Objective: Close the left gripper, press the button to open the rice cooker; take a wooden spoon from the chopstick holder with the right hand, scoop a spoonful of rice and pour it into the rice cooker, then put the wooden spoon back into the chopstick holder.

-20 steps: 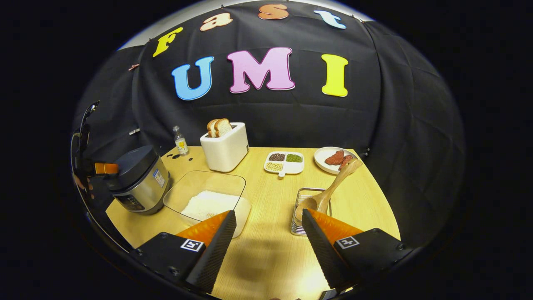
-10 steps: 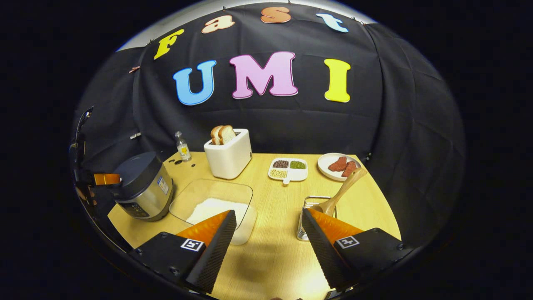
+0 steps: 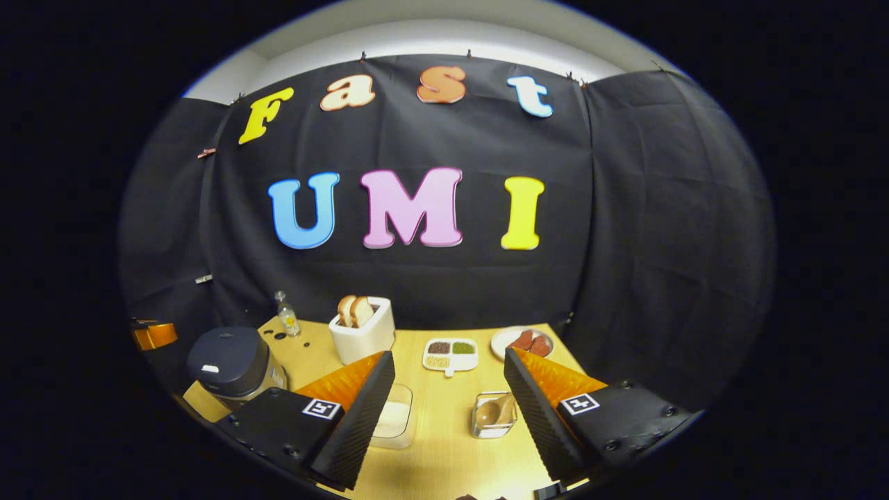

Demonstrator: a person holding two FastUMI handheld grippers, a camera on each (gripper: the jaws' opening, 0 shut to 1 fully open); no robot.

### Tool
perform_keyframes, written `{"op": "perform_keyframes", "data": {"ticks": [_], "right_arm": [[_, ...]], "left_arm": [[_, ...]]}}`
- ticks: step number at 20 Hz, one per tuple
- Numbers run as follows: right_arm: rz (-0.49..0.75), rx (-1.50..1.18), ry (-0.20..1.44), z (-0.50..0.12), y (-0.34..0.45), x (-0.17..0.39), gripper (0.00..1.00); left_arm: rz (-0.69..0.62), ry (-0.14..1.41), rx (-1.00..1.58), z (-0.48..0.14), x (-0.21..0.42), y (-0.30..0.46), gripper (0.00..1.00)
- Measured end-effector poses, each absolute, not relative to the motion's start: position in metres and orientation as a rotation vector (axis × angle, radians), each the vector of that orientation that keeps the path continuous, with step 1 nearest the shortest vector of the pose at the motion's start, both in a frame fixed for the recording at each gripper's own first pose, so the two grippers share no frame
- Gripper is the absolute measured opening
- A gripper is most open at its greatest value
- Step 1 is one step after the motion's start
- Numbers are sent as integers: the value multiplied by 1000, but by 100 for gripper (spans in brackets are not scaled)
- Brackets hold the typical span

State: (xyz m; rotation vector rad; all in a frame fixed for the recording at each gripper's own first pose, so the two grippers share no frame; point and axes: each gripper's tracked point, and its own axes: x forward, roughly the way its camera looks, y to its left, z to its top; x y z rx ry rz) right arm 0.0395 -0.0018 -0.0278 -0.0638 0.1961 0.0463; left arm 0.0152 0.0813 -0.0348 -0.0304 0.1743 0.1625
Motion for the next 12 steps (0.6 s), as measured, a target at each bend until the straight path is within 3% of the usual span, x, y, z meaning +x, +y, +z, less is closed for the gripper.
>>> {"op": "perform_keyframes", "data": {"ticks": [3,7,12], "right_arm": [[-47,-23,161,-4,-5,2,98],[-108,-45,121,3,-13,-39,98],[-52,-17,95,3,-23,-44,100]], "left_arm": [[47,159,-21,-18,2,67,95],[-10,133,39,-6,-17,64,95],[-29,95,18,3,-29,33,95]]}}
